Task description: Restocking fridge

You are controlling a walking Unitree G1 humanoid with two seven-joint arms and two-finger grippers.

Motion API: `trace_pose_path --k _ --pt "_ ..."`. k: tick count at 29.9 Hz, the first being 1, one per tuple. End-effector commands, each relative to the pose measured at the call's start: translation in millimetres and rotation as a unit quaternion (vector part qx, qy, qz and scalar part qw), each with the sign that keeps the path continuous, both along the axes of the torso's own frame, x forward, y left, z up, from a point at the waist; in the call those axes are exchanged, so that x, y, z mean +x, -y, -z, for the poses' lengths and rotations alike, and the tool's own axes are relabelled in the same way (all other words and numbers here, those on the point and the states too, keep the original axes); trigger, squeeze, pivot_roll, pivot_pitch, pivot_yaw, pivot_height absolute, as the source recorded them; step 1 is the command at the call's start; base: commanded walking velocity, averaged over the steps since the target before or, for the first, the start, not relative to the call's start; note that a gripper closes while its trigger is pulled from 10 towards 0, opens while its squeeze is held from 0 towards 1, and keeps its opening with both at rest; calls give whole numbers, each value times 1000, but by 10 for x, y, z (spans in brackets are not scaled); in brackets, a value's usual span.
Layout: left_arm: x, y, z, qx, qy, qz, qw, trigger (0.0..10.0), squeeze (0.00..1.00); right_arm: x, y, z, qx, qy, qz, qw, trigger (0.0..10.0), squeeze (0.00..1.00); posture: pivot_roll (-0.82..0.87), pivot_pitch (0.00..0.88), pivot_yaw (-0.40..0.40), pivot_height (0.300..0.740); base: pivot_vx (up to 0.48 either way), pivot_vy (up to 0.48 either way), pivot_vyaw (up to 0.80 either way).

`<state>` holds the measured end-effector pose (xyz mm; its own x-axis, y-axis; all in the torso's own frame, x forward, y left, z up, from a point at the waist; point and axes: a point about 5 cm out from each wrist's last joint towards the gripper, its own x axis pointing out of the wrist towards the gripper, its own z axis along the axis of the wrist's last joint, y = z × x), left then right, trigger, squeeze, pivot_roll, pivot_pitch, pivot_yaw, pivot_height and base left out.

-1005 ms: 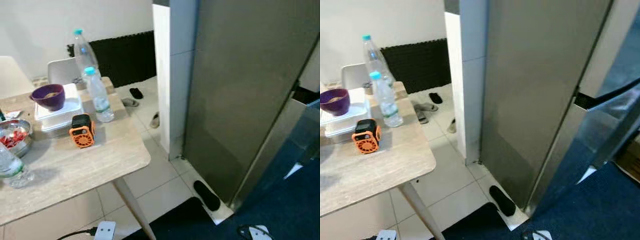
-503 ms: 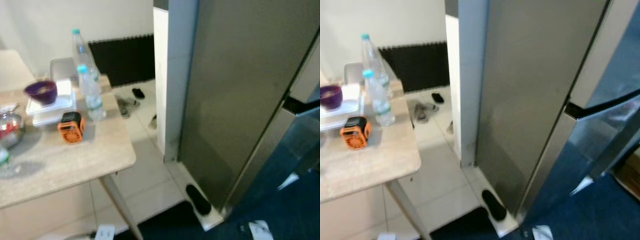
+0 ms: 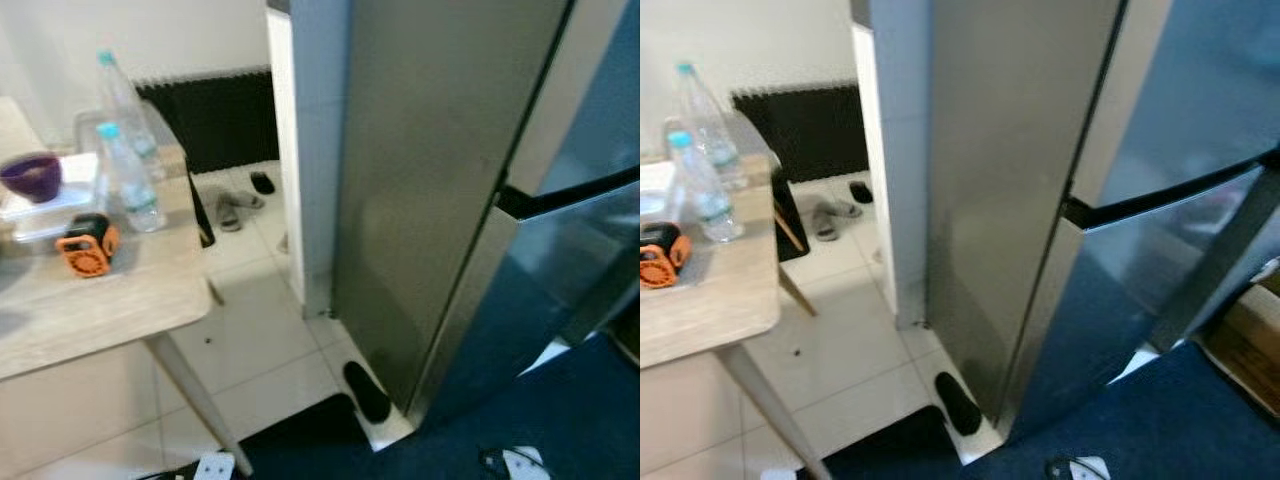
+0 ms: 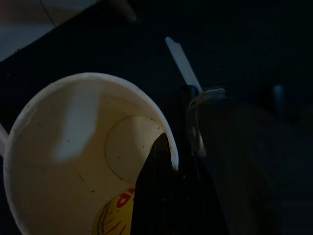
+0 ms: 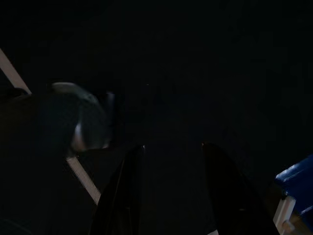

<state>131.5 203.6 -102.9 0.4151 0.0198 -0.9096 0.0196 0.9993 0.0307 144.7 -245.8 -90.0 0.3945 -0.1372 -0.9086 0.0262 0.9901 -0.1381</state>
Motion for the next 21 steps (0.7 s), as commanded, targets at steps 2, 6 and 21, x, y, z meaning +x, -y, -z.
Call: trace_pose_path --k 2,6,21 --pt "-33 -2 10 3 -5 6 1000 10000 0 51 -1 -22 11 13 -1 1000 10000 0 -40 0 18 740 0 -412 769" --pt "-33 1 11 2 -5 6 1000 10000 0 49 8 -23 6 11 -6 1000 10000 0 -40 0 18 740 0 -415 769" --pt "-59 32 24 -2 -8 7 1000 10000 0 8 48 -17 0 8 12 1000 10000 0 -42 0 16 740 0 -417 52"
